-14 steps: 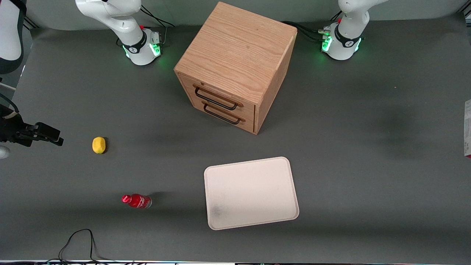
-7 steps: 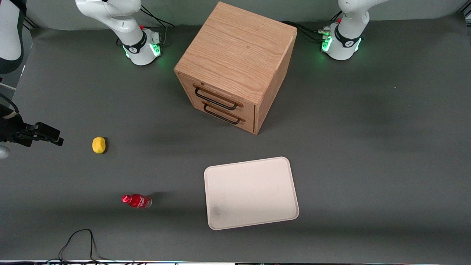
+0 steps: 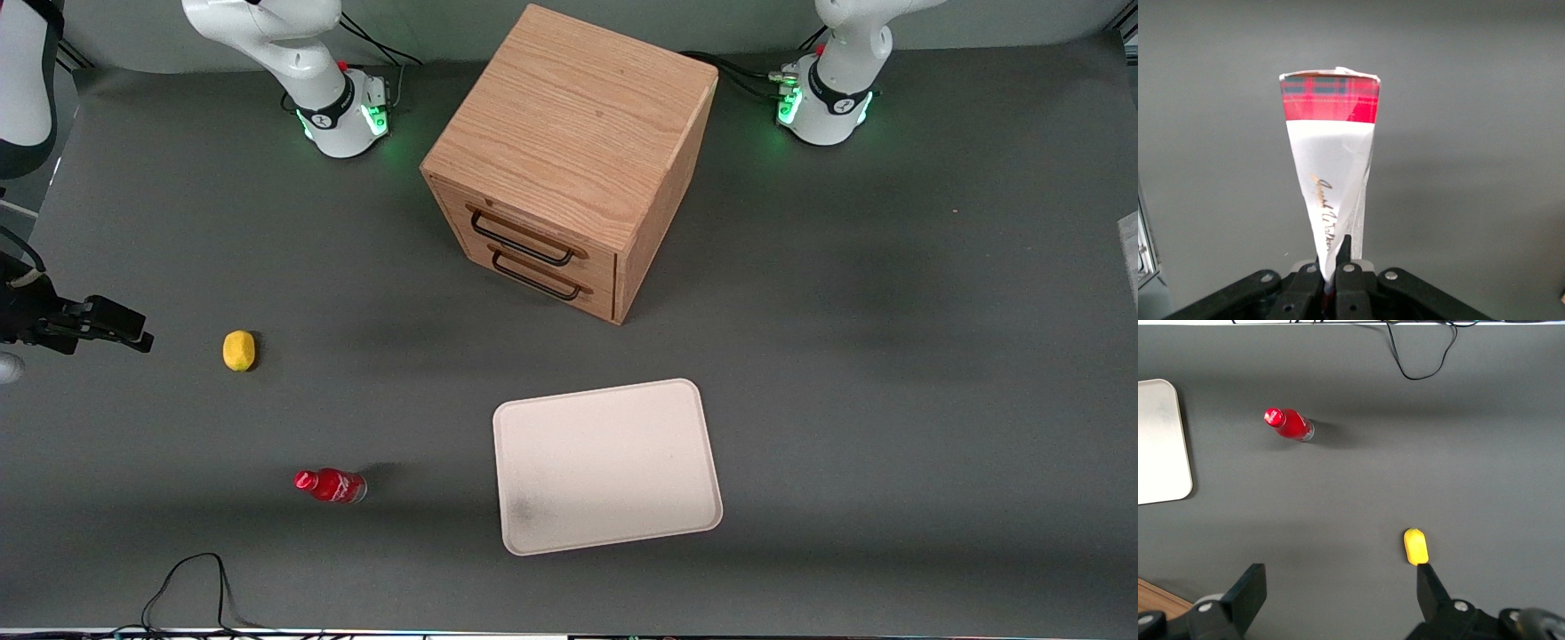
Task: Place red cookie box on tray
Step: 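Carry the held cookie box over the white tray with the left gripper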
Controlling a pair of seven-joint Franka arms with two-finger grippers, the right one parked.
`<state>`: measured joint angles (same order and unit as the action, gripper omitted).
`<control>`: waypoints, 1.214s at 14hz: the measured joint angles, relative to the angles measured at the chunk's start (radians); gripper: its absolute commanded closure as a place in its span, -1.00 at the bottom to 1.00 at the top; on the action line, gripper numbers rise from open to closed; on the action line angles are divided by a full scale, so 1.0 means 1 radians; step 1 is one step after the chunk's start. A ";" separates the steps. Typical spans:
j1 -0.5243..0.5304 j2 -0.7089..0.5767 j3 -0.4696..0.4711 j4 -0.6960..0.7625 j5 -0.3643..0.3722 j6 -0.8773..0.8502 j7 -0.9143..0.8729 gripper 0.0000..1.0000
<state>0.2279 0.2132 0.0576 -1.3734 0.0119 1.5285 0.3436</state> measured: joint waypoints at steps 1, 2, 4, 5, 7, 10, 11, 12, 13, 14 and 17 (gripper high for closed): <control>-0.049 0.004 -0.001 0.000 0.000 0.000 -0.043 1.00; -0.099 0.008 -0.002 0.000 0.001 0.000 -0.095 1.00; -0.202 0.023 -0.003 0.000 0.003 0.000 -0.230 1.00; -0.246 0.033 -0.004 0.000 0.004 0.002 -0.298 1.00; -0.324 0.058 -0.005 0.009 0.004 0.009 -0.429 1.00; -0.420 0.116 -0.009 0.071 0.002 0.016 -0.603 1.00; -0.453 0.143 -0.010 0.102 0.002 0.017 -0.657 1.00; -0.485 0.173 -0.011 0.134 0.000 0.017 -0.703 1.00; -0.524 0.220 -0.013 0.187 -0.014 0.020 -0.759 1.00; -0.547 0.255 -0.014 0.226 -0.031 0.024 -0.790 1.00; -0.611 0.365 -0.028 0.331 -0.070 0.089 -0.875 1.00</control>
<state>-0.3828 0.5780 0.0300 -1.0427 -0.0585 1.6174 -0.5312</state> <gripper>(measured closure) 0.965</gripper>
